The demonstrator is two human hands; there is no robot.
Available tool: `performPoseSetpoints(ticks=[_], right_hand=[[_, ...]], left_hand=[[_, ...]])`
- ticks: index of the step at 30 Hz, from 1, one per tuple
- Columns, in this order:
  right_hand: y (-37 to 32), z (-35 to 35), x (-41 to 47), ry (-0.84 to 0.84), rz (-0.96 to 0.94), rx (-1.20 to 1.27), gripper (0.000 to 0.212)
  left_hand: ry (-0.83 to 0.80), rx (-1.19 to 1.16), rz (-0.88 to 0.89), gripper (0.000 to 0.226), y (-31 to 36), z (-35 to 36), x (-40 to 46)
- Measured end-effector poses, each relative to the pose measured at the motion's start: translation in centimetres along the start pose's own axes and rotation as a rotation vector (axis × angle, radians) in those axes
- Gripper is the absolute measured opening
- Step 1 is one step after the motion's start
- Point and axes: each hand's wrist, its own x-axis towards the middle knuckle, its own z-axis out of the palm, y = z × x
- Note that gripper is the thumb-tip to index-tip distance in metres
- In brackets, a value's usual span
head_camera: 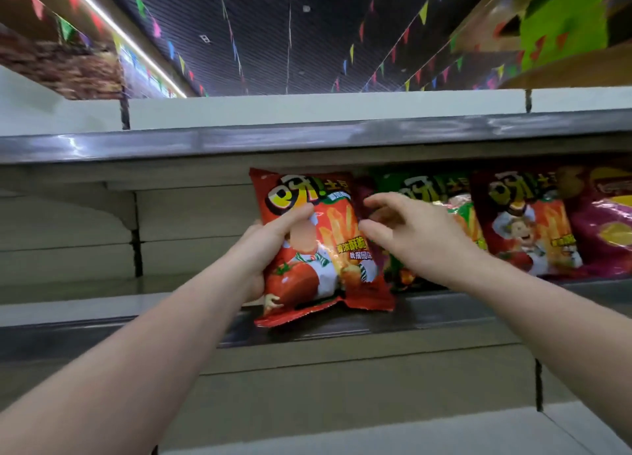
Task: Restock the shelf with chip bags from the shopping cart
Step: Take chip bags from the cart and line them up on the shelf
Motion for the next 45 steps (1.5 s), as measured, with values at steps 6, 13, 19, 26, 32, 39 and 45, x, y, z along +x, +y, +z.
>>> performPoseSetpoints(ticks=[6, 13, 19, 26, 32, 39, 45], right_hand=[[-0.4, 4.8, 2.2, -0.138, 0.226, 0.158, 0.057], [1.1, 8.4, 6.5, -0.069, 0.524, 0.346, 0.053], [2.6, 12.1, 10.5, -0.049, 0.633, 0.476, 0.041], [4.6, 13.0, 13.3, -0.022, 0.578, 0.275, 0.053], [6.2, 13.4, 13.2, -0.001, 0.629, 0.235, 0.057], [6.2, 14.0, 13.2, -0.025, 0.573, 0.125, 0.049], [6.0, 13.8, 12.7, -0.106, 0.545, 0.092, 0.058]], left_hand=[[-0.070, 0.068, -0.154, 0.046, 0.5, -1.1, 2.0], [0.021, 0.056, -0.145, 0.027, -0.4, -2.2, 6.6], [0.030, 0.341, 0.001, 0.022, 0.1, -1.7, 9.8], [0.011, 0.454, 0.089, 0.027, -0.8, -0.3, 13.9], [0.074, 0.454, 0.053, 0.046, -1.8, 0.2, 15.2], [0.045, 0.670, 0.130, 0.033, -2.2, -0.3, 15.5], [-0.011, 0.880, 0.167, 0.019, -2.0, -0.7, 14.8]])
